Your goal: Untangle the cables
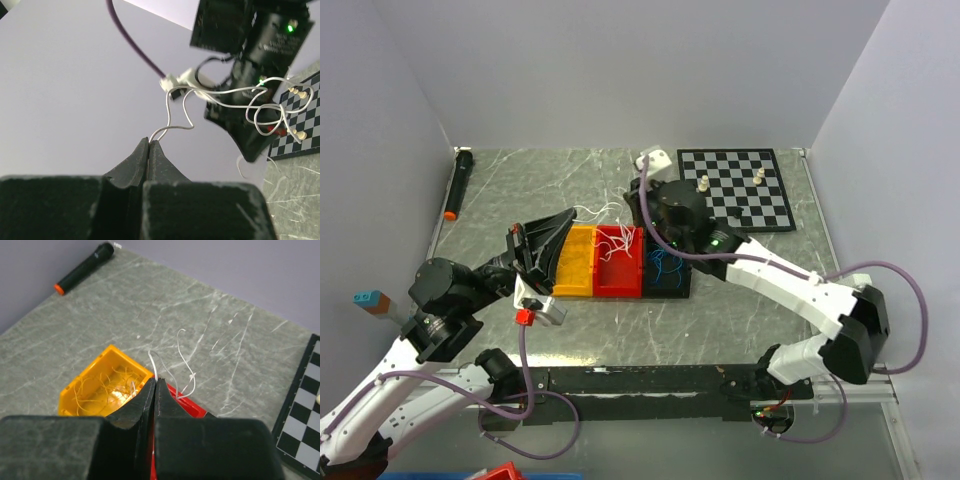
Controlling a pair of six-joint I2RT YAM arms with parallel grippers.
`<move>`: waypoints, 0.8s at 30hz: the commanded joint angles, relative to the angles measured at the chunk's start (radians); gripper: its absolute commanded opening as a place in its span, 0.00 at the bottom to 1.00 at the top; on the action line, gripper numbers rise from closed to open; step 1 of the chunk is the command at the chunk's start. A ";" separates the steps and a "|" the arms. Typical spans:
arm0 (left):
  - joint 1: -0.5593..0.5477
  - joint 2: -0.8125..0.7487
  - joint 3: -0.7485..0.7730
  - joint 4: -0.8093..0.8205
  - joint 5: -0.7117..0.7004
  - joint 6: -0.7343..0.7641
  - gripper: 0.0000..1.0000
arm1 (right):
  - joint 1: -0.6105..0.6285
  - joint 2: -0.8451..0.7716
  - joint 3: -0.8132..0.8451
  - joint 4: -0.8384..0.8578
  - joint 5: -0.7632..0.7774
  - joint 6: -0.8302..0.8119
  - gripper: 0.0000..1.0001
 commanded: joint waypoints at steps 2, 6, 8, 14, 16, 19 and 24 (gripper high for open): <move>0.005 -0.004 -0.004 0.019 0.033 -0.004 0.01 | -0.020 -0.096 -0.012 0.045 0.027 0.001 0.00; 0.008 0.001 0.010 0.008 0.036 -0.005 0.01 | -0.022 -0.108 -0.027 0.042 0.032 0.000 0.00; 0.008 0.004 0.015 0.006 0.036 -0.007 0.01 | -0.022 -0.115 -0.033 0.040 0.034 0.000 0.00; 0.010 0.006 0.016 0.005 0.039 -0.004 0.01 | -0.026 -0.137 -0.052 0.031 0.035 -0.005 0.00; 0.008 0.003 0.009 0.012 0.041 -0.001 0.01 | -0.026 -0.117 -0.044 0.025 0.018 -0.002 0.00; 0.011 0.001 0.006 0.013 0.039 -0.005 0.01 | -0.028 -0.076 -0.032 0.017 -0.020 0.016 0.00; 0.013 -0.001 0.012 0.005 0.038 -0.004 0.01 | -0.023 0.013 -0.033 0.026 -0.075 0.072 0.00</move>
